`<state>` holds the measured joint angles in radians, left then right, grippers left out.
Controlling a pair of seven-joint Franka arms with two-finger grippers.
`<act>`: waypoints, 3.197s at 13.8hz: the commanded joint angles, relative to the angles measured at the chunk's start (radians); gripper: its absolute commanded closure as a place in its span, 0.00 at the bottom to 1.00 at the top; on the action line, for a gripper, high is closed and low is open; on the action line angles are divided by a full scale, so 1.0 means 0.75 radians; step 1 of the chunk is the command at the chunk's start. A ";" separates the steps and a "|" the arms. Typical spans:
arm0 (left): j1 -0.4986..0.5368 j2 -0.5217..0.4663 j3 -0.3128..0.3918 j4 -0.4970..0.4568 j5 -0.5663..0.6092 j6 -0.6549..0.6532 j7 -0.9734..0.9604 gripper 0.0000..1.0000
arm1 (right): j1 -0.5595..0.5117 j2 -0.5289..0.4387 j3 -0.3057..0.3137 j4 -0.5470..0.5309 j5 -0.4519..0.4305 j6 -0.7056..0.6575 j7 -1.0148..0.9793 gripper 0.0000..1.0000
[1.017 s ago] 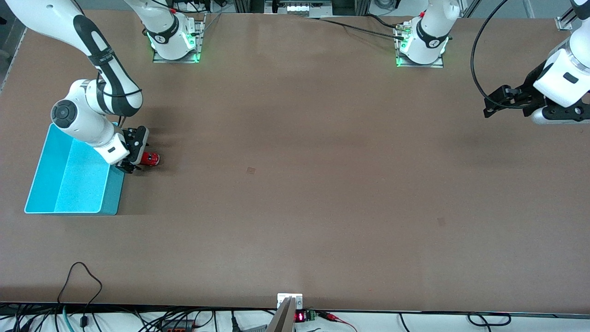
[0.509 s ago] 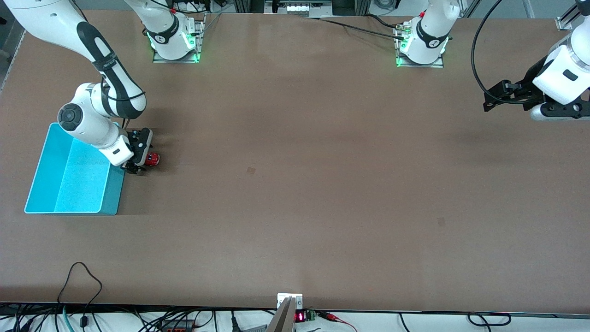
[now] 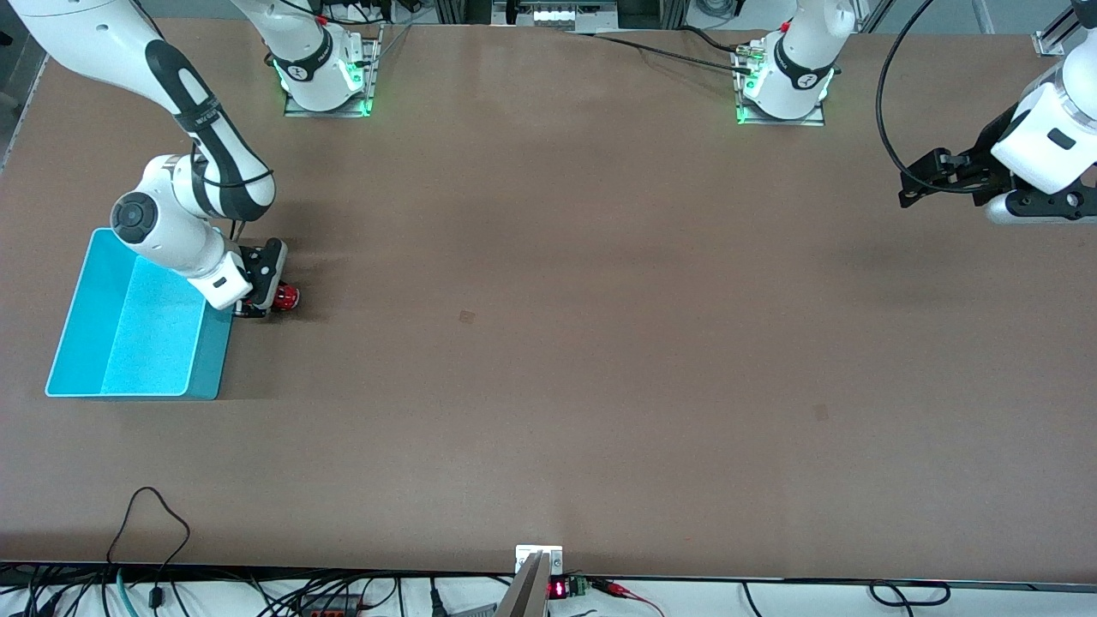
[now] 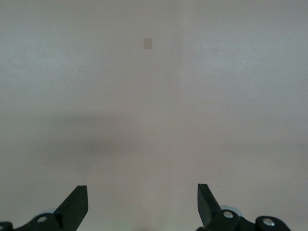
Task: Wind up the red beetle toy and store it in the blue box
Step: 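Grasp the red car with the right gripper and lift it, then lower the red car into the cyan box and open the right gripper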
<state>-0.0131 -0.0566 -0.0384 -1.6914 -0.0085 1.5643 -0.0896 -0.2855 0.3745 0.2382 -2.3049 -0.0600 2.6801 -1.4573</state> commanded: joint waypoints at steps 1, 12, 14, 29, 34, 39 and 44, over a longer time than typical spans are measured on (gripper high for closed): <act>-0.015 0.024 0.014 0.048 -0.009 -0.034 0.029 0.00 | 0.027 -0.104 0.032 0.032 0.004 -0.031 0.144 1.00; -0.017 0.024 0.014 0.050 -0.009 -0.034 0.029 0.00 | 0.070 -0.315 -0.297 0.388 0.004 -0.610 1.231 1.00; -0.017 0.024 0.014 0.050 -0.009 -0.034 0.029 0.00 | 0.086 -0.303 -0.381 0.386 0.010 -0.610 1.337 1.00; -0.017 0.055 0.014 0.081 -0.009 -0.034 0.027 0.00 | 0.084 -0.121 -0.530 0.147 -0.004 -0.301 1.509 1.00; -0.015 0.055 0.014 0.081 -0.009 -0.034 0.027 0.00 | 0.078 -0.035 -0.551 0.130 -0.006 -0.252 1.501 1.00; -0.015 0.055 0.014 0.083 -0.009 -0.034 0.027 0.00 | 0.074 0.010 -0.551 0.132 -0.006 -0.229 1.454 1.00; -0.015 0.055 0.014 0.083 -0.009 -0.034 0.029 0.00 | 0.078 0.022 -0.551 0.140 -0.008 -0.229 1.452 0.55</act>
<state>-0.0160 -0.0300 -0.0385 -1.6632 -0.0085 1.5642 -0.0891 -0.2329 0.3900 -0.1666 -2.1989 -0.0592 2.5035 -0.3513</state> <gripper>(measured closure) 0.000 0.511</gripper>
